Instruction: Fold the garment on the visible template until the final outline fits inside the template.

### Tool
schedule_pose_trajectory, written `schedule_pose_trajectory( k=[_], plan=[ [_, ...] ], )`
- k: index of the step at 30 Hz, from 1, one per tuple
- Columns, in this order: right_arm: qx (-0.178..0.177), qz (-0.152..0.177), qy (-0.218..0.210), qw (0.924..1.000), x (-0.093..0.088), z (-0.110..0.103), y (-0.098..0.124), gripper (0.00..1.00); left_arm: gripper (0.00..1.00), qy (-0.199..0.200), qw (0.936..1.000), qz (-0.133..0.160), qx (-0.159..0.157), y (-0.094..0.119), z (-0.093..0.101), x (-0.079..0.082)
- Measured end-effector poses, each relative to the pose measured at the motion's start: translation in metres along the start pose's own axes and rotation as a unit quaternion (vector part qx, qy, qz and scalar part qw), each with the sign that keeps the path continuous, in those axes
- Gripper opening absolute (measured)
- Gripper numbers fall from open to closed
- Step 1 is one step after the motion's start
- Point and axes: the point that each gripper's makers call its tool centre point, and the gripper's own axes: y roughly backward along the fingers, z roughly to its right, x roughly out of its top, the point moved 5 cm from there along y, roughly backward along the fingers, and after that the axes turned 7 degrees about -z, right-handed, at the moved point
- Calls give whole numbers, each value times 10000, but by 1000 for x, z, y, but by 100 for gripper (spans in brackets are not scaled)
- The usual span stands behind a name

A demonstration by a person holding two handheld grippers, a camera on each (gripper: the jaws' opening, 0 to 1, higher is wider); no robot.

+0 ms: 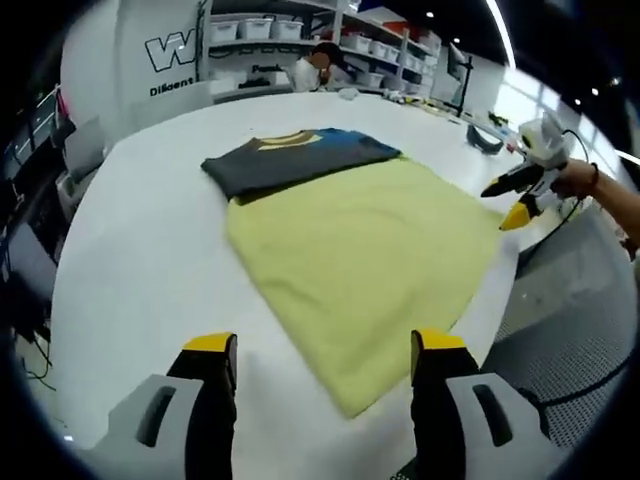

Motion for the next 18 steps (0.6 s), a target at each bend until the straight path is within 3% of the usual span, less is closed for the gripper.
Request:
schedule_pose_trajectory(
  k=[3, 4, 7, 10, 14, 18],
  plan=[
    [-33, -6, 5, 10000, -1, 1, 0, 72, 60, 69, 9999, -76, 97, 1, 2, -6],
    [-43, -17, -14, 10000, -2, 1, 0, 70, 58, 410, 9989, -164, 178, 3, 3, -10],
    [-12, -63, -59, 10000, -6, 0, 0, 66, 47, 625, 9979, -132, 77, 2, 7, -12],
    [-62, -117, -47, 9999, -10, 1, 0, 62, 37, 833, 9958, -354, 127, 2, 8, -20],
    [-131, -178, 1, 9998, -14, 2, 0, 55, 29, 828, 9953, -483, 120, -1, 9, -23],
    [-193, -178, -69, 9996, -18, 4, 2, 50, 29, 826, 9945, -608, 193, 0, 9, -23]
  ],
)
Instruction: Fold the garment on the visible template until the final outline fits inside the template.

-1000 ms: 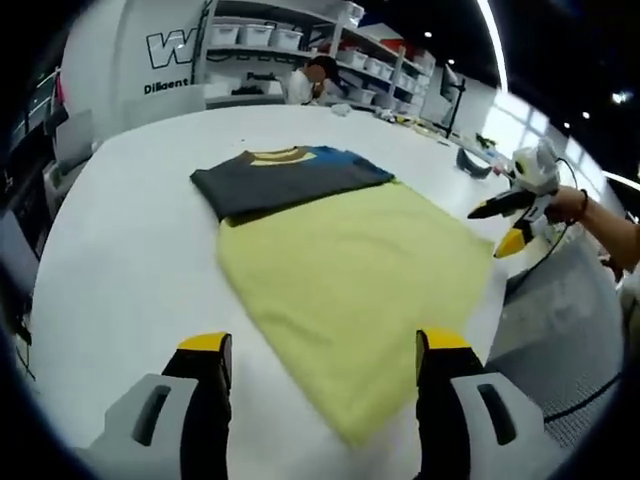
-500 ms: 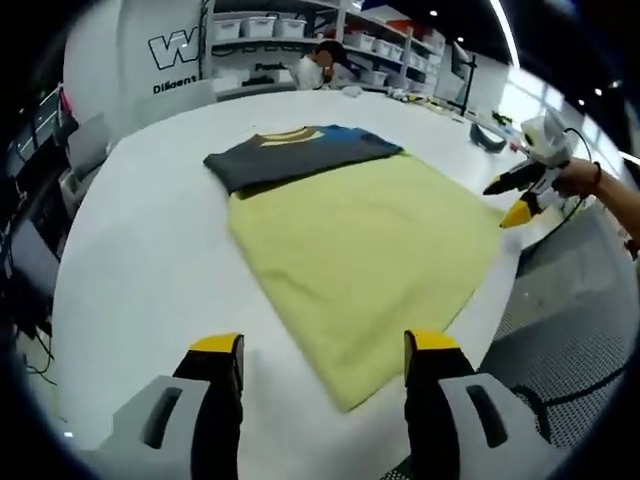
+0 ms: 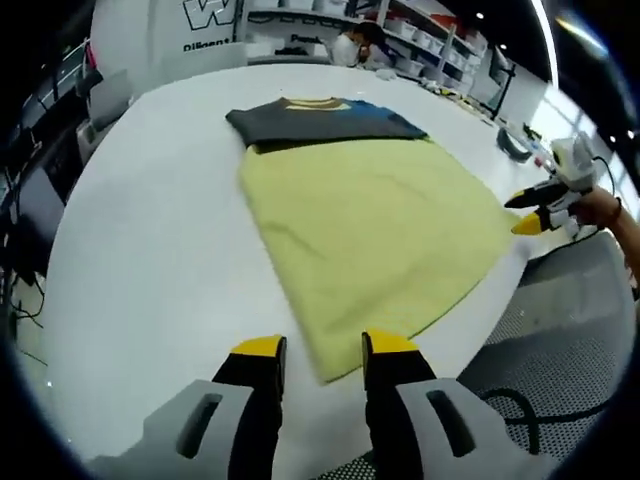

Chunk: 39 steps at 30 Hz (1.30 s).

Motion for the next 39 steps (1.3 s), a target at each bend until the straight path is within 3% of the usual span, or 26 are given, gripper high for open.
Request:
schedule_pose_trajectory(
  k=[5, 12, 16, 24, 28, 39],
  plan=[
    [-114, -70, -57, 9999, -4, 4, -1, 38, 17, -11, 9997, -206, 134, 0, 4, -2],
    [-346, -94, -523, 9980, -10, 12, 0, 13, 9, -101, 9987, -268, 432, -1, 6, -2],
    [-405, -144, -559, 9975, -12, 15, 0, 1, 6, -108, 9985, -345, 410, -1, 6, -3],
    [-391, -150, -529, 9977, -12, 15, 4, 0, 2, -67, 9980, -502, 372, 0, 8, -6],
    [-396, -229, -463, 9979, -15, 15, 7, 0, 2, -229, 9969, -673, 349, 2, 13, -9],
    [-265, -654, -164, 9974, -27, 5, 12, 0, 2, -311, 9921, -1153, 372, 10, 16, -24]
  ],
)
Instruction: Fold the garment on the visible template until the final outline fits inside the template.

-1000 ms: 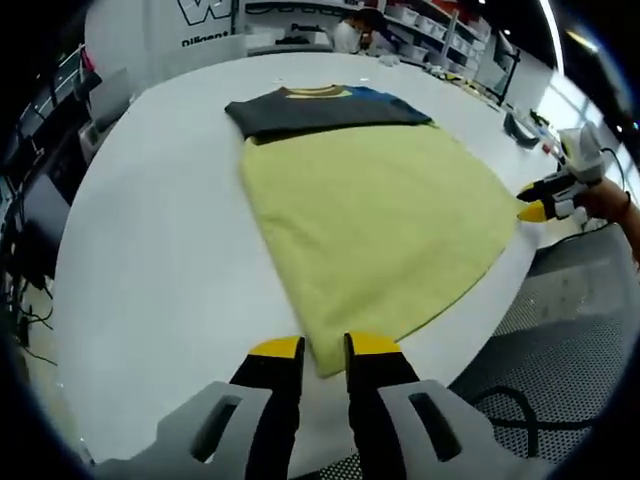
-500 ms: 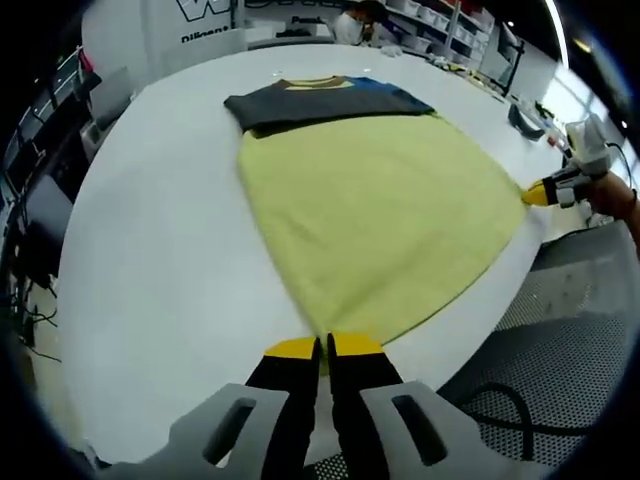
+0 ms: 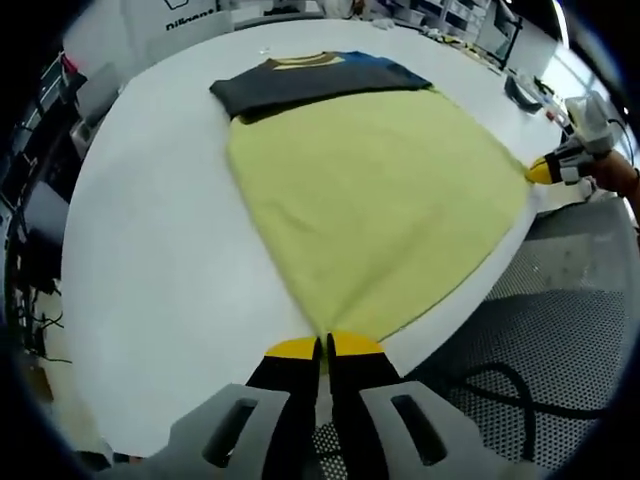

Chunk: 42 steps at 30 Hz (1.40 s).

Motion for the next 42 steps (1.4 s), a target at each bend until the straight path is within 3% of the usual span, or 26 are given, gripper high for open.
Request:
schedule_pose_trajectory(
  k=[9, 15, 18, 20, 22, 33, 38, 42],
  plan=[
    [39, -126, 208, 9997, 0, -5, 13, 0, 2, 31, 9999, -104, -26, 5, 1, -4],
    [80, 324, 174, 9993, 23, -4, 35, 0, 2, 177, 9994, 276, 135, 22, -5, 11],
    [170, 744, 23, 9971, 41, -3, 45, 0, 2, 180, 9967, 717, 347, 30, -11, 27],
    [224, 922, -63, 9955, 51, -2, 51, 0, 2, 211, 9966, 706, 365, 34, -12, 30],
    [262, 1044, -58, 9942, 59, -1, 56, 0, 2, 246, 9943, 959, 398, 41, -15, 41],
    [102, 1876, -59, 9822, 115, 13, 84, 0, 2, 377, 9844, 1629, 543, 76, -41, 94],
    [-15, 2076, -49, 9782, 142, 25, 87, 0, 2, 376, 9792, 1885, 646, 84, -52, 126],
    [9, 2200, -67, 9755, 157, 28, 89, 0, 2, 346, 9776, 1953, 707, 84, -58, 143]
  ],
)
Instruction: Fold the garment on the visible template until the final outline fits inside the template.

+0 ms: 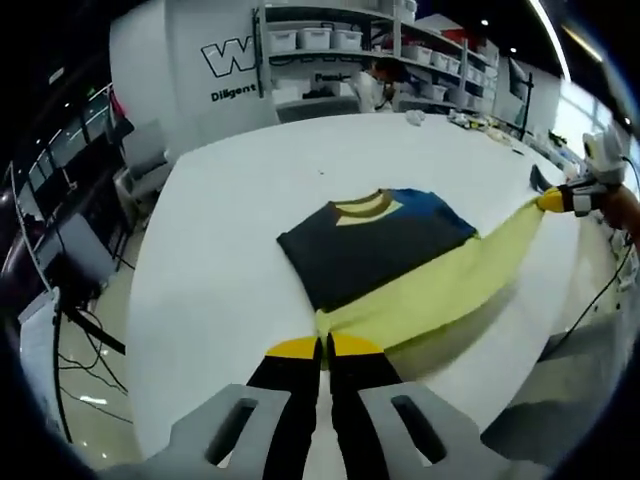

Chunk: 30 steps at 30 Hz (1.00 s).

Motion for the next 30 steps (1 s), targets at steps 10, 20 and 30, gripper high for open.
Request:
schedule_pose_trajectory(
  k=[10, 20, 30],
  plan=[
    [-307, 171, 207, 9992, 42, 13, -18, 0, 2, 37, 9993, 328, 195, -22, -21, 50],
    [-356, 283, 83, 9989, 78, 33, -47, 0, 2, -7, 9987, 414, 307, -55, -36, 87],
    [-441, 165, -147, 9988, 97, 59, -81, 0, 2, 241, 9982, 410, 353, -94, -53, 112]
  ],
)
